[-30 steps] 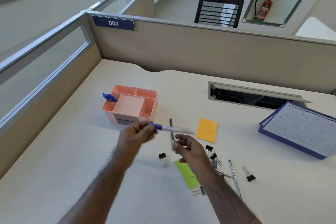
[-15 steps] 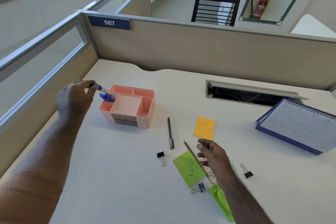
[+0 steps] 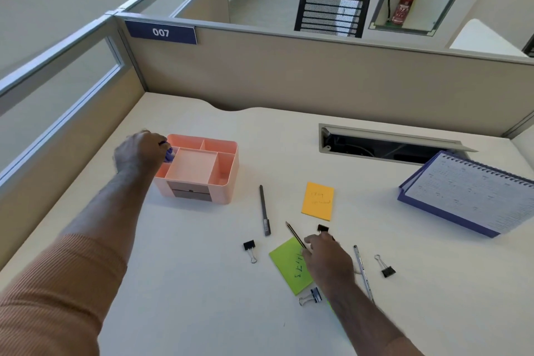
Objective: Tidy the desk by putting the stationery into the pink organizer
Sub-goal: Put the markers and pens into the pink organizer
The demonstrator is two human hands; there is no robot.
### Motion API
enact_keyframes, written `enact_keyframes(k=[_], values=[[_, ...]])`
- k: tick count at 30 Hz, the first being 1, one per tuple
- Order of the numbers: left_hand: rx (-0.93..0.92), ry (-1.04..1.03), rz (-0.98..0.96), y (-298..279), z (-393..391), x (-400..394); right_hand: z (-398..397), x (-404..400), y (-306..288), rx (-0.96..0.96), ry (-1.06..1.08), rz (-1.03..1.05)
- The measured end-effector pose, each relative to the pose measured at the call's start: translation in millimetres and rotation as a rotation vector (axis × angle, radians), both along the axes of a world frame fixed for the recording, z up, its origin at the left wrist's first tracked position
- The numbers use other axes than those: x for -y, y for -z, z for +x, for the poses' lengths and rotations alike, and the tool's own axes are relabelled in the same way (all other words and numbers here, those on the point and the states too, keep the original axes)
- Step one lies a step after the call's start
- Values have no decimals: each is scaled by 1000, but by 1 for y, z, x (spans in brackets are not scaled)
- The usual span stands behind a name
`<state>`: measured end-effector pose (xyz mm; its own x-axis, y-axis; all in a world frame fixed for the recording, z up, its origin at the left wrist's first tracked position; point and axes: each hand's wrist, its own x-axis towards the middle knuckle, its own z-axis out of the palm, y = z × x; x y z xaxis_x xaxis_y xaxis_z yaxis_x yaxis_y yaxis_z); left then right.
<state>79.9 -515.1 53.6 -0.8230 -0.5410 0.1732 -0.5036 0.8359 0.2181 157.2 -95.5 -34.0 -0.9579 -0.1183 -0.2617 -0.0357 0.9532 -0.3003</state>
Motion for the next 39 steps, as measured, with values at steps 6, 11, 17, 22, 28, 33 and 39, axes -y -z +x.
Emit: enact_keyframes(k=[6,11,17,22,28,33,39], values=[[10,3,26,6,1,-8,-15,10,7,3,-40,205],[-59,73,64,0,9,-17,-23,9,10,5,-21,214],[-366,157,156,-12,33,-64,-20,5,-5,-95,-20,-37],[-222,344,619,11,71,-142,-14,17,-37,-133,-55,-319],[-213,166,1438,16,99,-193,-1,38,-54,-94,-165,-702],[-258,39,1679,5,108,-188,1,40,-62,-136,-166,-728],[-264,4,1732,-1,118,-175,0,37,-68,-303,-245,-627]])
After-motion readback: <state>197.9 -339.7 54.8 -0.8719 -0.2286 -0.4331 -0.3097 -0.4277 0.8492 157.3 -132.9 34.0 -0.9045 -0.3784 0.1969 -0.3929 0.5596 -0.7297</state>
